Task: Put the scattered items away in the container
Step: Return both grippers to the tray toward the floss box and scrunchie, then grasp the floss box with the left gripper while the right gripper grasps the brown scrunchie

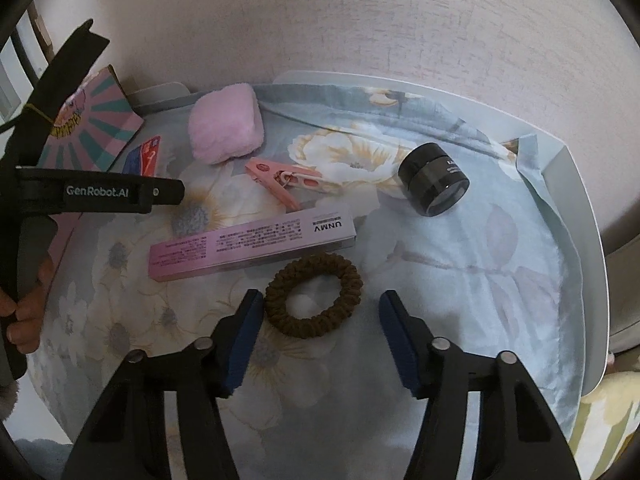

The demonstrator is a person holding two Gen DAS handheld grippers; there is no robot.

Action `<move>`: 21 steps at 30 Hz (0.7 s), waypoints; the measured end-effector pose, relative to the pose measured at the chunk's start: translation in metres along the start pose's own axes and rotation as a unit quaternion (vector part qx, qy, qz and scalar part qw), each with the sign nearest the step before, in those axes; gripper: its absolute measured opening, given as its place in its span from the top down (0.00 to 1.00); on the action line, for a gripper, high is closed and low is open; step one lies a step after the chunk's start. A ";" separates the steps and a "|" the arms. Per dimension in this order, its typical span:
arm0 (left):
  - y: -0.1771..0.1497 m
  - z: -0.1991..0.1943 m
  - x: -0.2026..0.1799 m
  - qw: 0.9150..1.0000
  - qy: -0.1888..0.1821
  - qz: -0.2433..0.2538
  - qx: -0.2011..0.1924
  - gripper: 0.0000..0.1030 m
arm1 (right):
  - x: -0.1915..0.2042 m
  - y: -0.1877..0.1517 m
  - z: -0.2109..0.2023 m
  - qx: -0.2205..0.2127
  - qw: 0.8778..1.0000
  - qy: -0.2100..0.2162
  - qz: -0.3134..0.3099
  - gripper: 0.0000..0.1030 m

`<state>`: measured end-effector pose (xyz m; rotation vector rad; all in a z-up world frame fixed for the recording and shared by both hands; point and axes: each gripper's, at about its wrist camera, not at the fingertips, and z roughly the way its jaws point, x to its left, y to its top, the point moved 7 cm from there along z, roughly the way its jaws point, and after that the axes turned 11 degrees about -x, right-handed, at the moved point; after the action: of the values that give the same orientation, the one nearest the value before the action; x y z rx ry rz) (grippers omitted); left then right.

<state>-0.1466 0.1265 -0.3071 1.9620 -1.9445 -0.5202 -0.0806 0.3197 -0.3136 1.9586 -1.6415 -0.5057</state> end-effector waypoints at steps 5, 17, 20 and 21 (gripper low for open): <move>-0.003 -0.003 0.000 1.000 0.000 0.003 -0.003 0.19 | -0.003 0.002 0.000 -0.003 1.000 -0.002 -0.001 0.54; -0.009 -0.018 -0.002 1.000 0.000 0.015 -0.015 0.39 | -0.013 0.005 -0.006 -0.019 1.000 -0.009 0.012 0.85; -0.011 -0.022 -0.003 1.000 -0.001 0.021 -0.018 0.40 | -0.014 0.004 -0.011 -0.025 1.000 -0.003 0.017 0.86; -0.011 -0.024 -0.003 1.000 -0.001 0.022 -0.019 0.41 | -0.016 0.004 -0.013 -0.026 0.999 0.000 0.021 0.86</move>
<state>-0.1258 0.1289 -0.2915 1.8908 -1.9594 -0.5438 -0.0788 0.3372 -0.3019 1.8822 -1.6488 -0.5266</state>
